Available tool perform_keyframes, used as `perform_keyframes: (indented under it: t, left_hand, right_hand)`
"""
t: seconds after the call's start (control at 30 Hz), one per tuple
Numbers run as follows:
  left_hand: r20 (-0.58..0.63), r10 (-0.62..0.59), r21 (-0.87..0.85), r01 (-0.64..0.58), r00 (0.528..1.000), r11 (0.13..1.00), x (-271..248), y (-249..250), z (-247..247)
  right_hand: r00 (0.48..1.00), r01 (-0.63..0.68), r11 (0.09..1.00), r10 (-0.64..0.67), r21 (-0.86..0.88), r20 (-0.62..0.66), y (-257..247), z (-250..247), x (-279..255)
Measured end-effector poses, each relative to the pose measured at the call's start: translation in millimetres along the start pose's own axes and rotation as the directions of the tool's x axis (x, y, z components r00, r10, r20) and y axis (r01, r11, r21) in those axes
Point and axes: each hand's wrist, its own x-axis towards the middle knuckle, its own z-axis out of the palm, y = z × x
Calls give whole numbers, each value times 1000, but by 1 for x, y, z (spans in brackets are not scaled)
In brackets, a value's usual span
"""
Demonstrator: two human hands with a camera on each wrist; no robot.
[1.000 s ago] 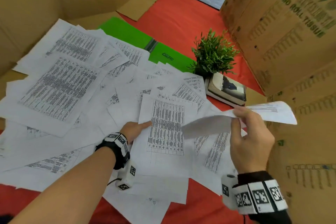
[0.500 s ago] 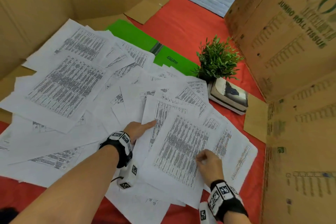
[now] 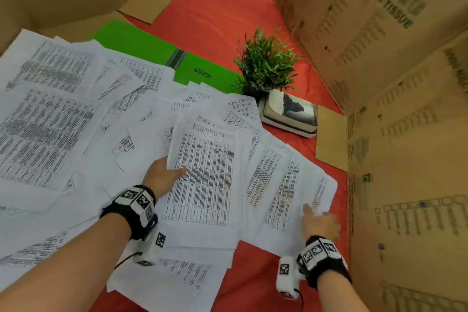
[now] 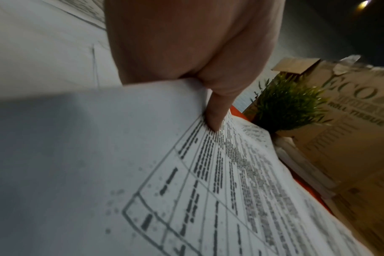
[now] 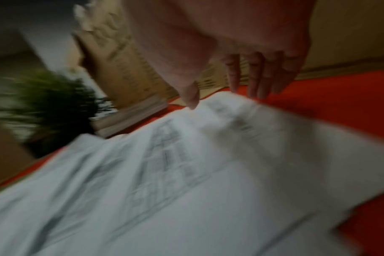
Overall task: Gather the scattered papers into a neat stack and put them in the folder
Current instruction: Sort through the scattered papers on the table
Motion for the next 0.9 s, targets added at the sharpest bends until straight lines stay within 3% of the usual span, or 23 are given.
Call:
perform_keyframes:
  t: [0.03,0.1,0.2,0.4,0.57,0.63,0.73,0.9]
  left_hand:
    - [-1,-13,4,13,1000,1000,2,-1,-1]
    - [4,-52,-41,52,999,998,5,-4,-2]
    - [9,-101,-139,101,995,985,7,-5,-3]
    - [12,-140,-172,140,990,975,4,-1,-2]
    - [37,-188,-212,191,982,958,3,1,-6]
    - [44,-195,-226,200,980,953,2,1,-7]
    - [42,-189,-228,194,981,954,2,4,-8]
    - [57,-197,-233,205,979,951,0,5,-12]
  right_hand:
    - [995,-99,995,100,-14,21,10,-6,11]
    - [981,-169,985,166,21,103,23,-12,29]
    - [966,-153,973,110,173,236,16,-12,40]
    - [939,3,939,-121,343,321,-34,24,20]
    - [896,-15,894,-188,449,403,-55,45,-5]
    - [903,61,908,-227,414,364,-59,39,-12]
    - [908,353,914,-387,202,163,-75,7,-25]
    - [766,630,777,-622,-6,-163,-106,-74,-64]
